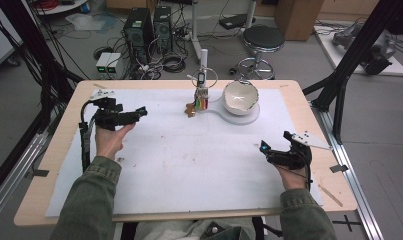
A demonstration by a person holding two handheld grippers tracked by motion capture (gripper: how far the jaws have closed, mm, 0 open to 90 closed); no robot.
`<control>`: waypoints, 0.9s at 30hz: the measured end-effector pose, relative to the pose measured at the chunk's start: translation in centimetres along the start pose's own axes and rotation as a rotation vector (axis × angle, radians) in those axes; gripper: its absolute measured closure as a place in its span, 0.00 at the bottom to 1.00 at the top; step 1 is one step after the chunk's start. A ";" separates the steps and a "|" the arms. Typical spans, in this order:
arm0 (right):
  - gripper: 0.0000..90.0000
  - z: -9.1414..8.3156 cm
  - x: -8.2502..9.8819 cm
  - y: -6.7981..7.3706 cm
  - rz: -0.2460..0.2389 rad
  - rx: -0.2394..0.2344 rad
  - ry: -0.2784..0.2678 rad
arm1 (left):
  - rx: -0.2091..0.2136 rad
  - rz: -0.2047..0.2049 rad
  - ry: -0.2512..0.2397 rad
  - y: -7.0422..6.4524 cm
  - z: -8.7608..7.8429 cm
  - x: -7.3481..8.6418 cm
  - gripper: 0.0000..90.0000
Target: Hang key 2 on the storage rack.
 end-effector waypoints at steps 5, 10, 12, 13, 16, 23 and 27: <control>0.01 0.0 0.0 0.0 -0.002 -0.001 0.001 | -0.029 0.042 -0.019 0.4 -0.5 0.7 0.02; 0.01 0.0 0.0 0.0 0.001 -0.001 0.003 | -0.055 0.075 -0.020 1.0 -0.9 1.7 0.02; 0.01 0.0 0.0 0.1 0.003 -0.001 0.004 | -0.058 0.084 -0.028 1.1 -1.2 2.0 0.02; 0.01 0.0 0.0 0.0 0.000 0.000 0.004 | -0.061 0.091 -0.031 1.1 -1.3 2.2 0.02; 0.01 0.0 0.1 0.0 -0.002 -0.001 0.004 | -0.067 0.114 -0.039 1.2 -1.6 2.5 0.02; 0.01 0.0 0.1 0.1 -0.002 -0.002 0.007 | -0.088 0.103 -0.029 2.5 -1.9 3.7 0.02; 0.01 0.1 0.1 0.1 -0.005 -0.003 0.011 | -0.104 0.093 -0.040 3.1 -2.3 4.1 0.02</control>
Point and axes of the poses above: each handheld gripper's, and its own axes: z roughly forward along the jaws, x roughly out of its underside, y roughly to its left, the point moved 9 cm from there along z, roughly forward along the jaws, and after that the axes turned 14 degrees about -z, right-handed, at the moved point
